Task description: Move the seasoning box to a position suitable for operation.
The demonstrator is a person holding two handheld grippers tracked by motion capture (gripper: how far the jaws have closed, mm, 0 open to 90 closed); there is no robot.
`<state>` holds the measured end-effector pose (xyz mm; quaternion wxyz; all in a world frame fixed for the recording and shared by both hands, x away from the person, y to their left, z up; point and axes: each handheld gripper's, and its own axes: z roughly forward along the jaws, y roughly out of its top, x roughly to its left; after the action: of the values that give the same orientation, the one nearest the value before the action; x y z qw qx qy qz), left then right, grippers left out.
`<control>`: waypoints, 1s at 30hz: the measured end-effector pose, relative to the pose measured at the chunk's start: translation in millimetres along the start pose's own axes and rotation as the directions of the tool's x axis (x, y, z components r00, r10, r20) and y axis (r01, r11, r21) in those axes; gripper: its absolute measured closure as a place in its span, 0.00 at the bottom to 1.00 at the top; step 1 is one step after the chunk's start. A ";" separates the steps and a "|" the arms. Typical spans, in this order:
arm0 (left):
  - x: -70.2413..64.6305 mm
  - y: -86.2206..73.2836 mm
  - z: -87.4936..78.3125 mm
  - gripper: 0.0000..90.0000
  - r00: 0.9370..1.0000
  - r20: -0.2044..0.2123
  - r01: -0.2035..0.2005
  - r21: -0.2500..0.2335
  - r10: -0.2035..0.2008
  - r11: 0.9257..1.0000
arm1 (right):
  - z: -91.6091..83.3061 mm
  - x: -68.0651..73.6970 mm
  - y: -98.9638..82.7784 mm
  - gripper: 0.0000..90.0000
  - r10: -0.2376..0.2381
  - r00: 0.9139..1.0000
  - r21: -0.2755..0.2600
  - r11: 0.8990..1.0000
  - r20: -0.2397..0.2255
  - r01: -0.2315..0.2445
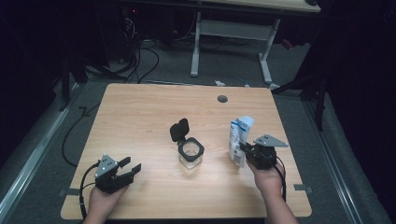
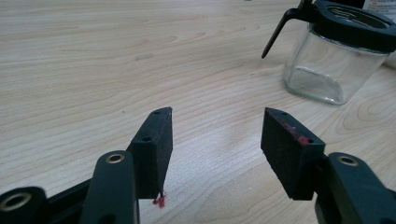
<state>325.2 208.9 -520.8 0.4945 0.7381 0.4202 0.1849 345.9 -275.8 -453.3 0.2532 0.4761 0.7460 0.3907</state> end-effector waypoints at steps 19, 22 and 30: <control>-2.0 0.4 0.0 0.49 1.000 0.017 -0.008 -0.006 0.008 1.000 | -17.5 16.6 25.2 0.95 -0.110 0.988 0.239 0.962 -0.112 0.134; -2.7 0.2 0.5 0.49 1.000 0.021 -0.010 -0.004 0.010 1.000 | -18.4 17.5 27.7 0.95 -0.120 0.986 0.263 0.954 -0.117 0.148; -3.3 0.1 0.6 0.49 1.000 0.021 -0.010 -0.005 0.010 1.000 | -19.8 16.0 30.7 0.96 -0.128 0.984 0.317 0.934 -0.127 0.163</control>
<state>323.8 205.8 -520.5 0.4999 0.7409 0.4106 0.1806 340.1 -260.6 -416.8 0.1599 0.4337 0.8458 0.2664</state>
